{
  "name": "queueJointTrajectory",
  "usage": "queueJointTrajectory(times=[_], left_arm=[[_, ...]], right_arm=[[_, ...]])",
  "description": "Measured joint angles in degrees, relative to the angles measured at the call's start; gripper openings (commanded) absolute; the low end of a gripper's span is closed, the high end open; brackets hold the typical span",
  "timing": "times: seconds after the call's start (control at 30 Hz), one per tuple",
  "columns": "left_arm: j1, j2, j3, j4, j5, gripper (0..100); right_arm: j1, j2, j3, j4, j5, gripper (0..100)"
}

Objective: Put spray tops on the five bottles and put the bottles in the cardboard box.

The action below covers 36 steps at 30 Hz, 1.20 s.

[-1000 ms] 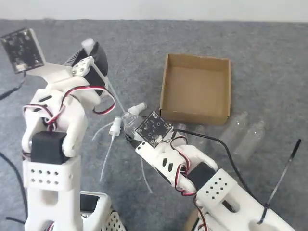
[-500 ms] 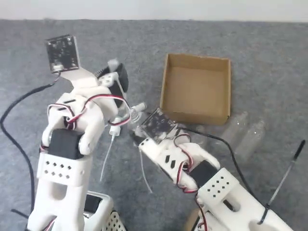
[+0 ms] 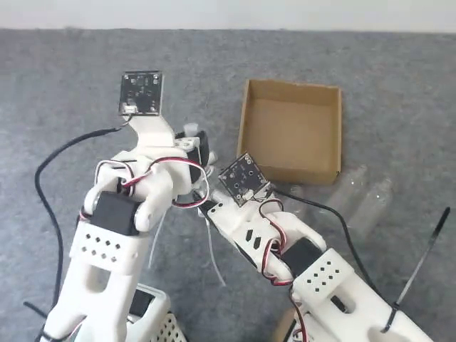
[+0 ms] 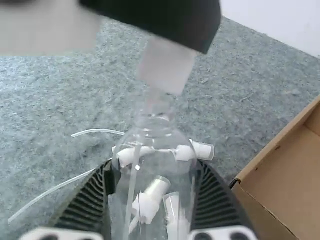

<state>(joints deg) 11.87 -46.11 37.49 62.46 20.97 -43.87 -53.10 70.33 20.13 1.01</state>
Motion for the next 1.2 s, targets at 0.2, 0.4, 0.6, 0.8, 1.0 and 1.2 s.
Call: queueJointTrajectory(times=[0.2, 0.4, 0.6, 0.8, 1.0, 1.2], left_arm=[[0.2, 0.0, 0.2, 0.0, 0.0, 11], [-0.2, 0.0, 0.3, 0.1, -0.2, 20], [-0.2, -0.5, 0.3, 0.1, -0.4, 20], [-9.8, -11.4, 1.3, 0.1, -0.7, 20], [-14.7, -15.5, 13.1, -12.0, -4.1, 20], [-11.6, -15.2, 17.1, -20.8, -5.6, 20]], right_arm=[[0.0, 0.0, 0.3, 0.0, 0.0, 0.6], [0.3, 0.0, 0.3, 0.0, 0.0, 0.6], [0.3, 0.0, 0.3, 0.0, 0.0, 0.6], [0.2, 0.0, 0.3, 0.0, 0.0, 0.6], [0.2, 0.0, 0.3, 0.0, 0.0, 0.6], [0.2, 0.0, 0.3, 0.0, 0.0, 0.6]])
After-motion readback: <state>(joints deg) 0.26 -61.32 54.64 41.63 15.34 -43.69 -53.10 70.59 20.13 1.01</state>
